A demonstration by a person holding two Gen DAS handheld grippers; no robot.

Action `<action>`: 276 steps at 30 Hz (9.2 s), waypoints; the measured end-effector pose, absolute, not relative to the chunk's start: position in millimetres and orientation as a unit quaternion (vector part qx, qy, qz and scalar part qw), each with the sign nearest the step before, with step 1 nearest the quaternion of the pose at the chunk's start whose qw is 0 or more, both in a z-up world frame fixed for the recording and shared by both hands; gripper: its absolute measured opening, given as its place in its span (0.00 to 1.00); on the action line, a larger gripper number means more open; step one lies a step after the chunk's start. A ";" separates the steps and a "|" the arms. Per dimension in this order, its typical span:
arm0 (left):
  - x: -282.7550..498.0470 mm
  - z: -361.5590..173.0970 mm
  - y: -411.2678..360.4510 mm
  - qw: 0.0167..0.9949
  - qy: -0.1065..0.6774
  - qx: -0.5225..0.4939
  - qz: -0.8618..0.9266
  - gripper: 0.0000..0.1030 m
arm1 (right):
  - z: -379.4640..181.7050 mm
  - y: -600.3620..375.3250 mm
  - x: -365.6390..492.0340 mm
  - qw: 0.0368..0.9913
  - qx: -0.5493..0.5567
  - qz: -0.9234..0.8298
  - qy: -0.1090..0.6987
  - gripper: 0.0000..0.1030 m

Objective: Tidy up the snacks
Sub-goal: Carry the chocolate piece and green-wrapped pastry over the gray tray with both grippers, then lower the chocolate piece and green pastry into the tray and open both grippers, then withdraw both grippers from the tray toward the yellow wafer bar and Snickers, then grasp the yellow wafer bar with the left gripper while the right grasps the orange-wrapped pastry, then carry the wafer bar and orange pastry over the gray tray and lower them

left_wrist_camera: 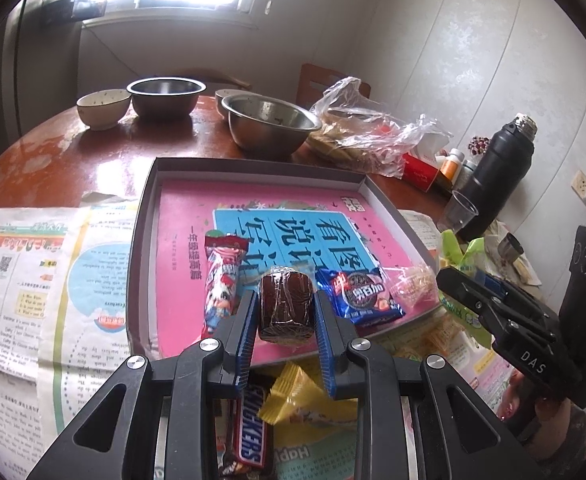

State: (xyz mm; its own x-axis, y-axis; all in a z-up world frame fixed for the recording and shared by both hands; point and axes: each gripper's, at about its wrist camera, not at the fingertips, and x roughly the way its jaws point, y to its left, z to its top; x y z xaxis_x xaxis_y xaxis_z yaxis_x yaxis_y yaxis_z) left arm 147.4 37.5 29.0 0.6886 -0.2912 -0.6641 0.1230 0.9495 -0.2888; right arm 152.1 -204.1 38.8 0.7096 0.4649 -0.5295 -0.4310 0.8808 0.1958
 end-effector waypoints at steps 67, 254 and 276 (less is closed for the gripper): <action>173.7 -4.0 49.8 0.909 0.391 -0.114 -0.085 0.29 | 5.0 -186.3 201.8 0.908 0.046 0.208 0.362 0.40; 128.9 50.4 69.0 0.926 0.310 -0.200 -0.084 0.15 | 30.7 -249.9 140.6 0.932 0.059 0.155 0.322 0.23; 160.5 24.1 65.7 0.926 0.312 -0.188 -0.096 0.15 | 26.8 -235.1 177.2 0.931 0.048 0.152 0.327 0.23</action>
State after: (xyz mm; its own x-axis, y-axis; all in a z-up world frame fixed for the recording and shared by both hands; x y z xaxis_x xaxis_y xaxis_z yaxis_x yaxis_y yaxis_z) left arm 160.5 65.7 24.1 0.7866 -0.2951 -0.5423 0.0610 0.9112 -0.4074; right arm 177.2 -235.1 26.8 0.7401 0.3156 -0.5939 -0.2524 0.9488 0.1897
